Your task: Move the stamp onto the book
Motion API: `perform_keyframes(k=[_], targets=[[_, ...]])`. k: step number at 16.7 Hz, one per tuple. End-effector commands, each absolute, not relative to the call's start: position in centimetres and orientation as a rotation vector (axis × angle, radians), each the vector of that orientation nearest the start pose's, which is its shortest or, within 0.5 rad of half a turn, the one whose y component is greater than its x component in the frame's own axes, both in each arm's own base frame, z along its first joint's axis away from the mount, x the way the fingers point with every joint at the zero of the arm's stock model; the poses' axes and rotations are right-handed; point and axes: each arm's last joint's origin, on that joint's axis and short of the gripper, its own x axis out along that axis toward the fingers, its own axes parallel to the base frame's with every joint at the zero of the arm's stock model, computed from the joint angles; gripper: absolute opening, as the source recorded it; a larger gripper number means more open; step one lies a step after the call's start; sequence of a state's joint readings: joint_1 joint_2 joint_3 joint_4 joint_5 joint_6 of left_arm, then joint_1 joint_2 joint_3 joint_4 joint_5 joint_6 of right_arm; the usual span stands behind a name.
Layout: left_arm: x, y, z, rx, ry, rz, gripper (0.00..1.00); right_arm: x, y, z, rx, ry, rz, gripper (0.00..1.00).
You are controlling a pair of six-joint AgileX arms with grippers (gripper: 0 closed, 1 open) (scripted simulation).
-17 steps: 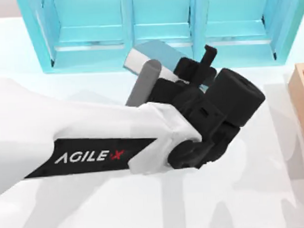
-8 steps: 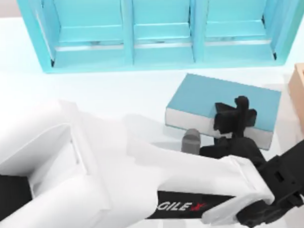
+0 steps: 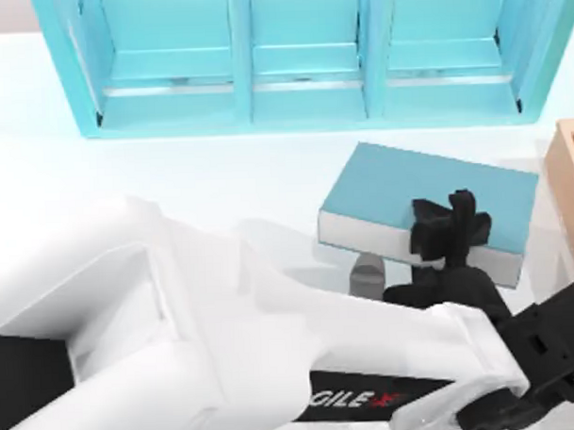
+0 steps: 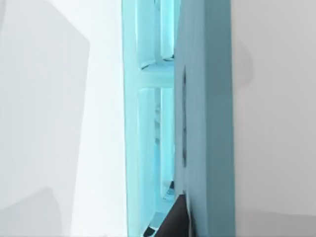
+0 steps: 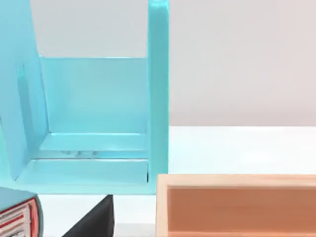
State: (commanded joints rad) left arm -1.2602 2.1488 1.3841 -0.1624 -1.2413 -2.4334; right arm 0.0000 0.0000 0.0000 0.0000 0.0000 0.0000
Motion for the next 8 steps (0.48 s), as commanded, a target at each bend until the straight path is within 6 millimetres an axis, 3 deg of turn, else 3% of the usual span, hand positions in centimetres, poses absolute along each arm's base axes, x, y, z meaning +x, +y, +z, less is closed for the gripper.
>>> perform_keyframes(k=[8], targets=[[16.0,-40.4,12.99,-1.535,0.111,0.302,0.0,10.57,-0.12,16.0,0.0,0.0,0.0,1.0]])
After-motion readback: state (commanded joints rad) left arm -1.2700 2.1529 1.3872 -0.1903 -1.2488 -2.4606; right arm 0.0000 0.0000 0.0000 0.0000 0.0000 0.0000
